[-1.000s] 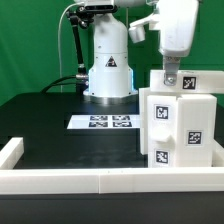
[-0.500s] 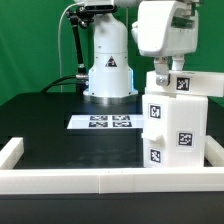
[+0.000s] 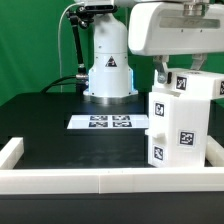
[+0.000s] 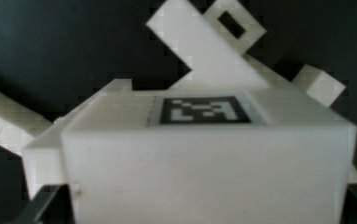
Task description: Assemble cabinet
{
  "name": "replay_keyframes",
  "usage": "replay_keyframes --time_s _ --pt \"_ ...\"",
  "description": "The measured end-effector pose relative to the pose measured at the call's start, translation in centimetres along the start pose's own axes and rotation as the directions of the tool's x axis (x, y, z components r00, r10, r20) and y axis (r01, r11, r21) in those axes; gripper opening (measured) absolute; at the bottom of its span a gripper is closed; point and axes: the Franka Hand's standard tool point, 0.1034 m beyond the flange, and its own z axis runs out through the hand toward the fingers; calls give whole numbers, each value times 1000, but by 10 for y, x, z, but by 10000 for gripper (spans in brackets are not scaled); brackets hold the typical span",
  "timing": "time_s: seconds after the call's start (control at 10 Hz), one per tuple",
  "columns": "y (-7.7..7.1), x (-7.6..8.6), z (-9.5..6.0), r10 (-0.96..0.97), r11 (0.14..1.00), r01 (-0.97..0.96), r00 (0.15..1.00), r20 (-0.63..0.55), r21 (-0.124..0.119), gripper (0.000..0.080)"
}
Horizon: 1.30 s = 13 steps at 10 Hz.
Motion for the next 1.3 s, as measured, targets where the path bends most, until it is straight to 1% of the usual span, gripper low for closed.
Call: replay_keyframes --time_s 0.1,0.3,0.4,0.6,0.7,0.8,0.9,1.0,1.2,1.3 --pt "-1 -1 0 50 999 -50 999 1 1 563" --pt "-4 -1 0 235 972 -235 972 2 2 563" --pt "-4 -1 0 261 965 -261 965 2 2 563" --pt "-6 0 0 409 913 -409 913 3 6 563" --pt "-7 0 1 489 872 -489 872 2 14 563" --pt "-9 1 1 585 811 -584 811 -5 26 563" --pt "-11 2 1 654 756 -653 756 -15 31 563" --pt "-13 3 1 704 710 -703 710 -15 33 563" --pt "-17 4 1 824 567 -823 567 -7 38 563" --pt "-17 4 1 856 517 -855 517 -4 40 563"
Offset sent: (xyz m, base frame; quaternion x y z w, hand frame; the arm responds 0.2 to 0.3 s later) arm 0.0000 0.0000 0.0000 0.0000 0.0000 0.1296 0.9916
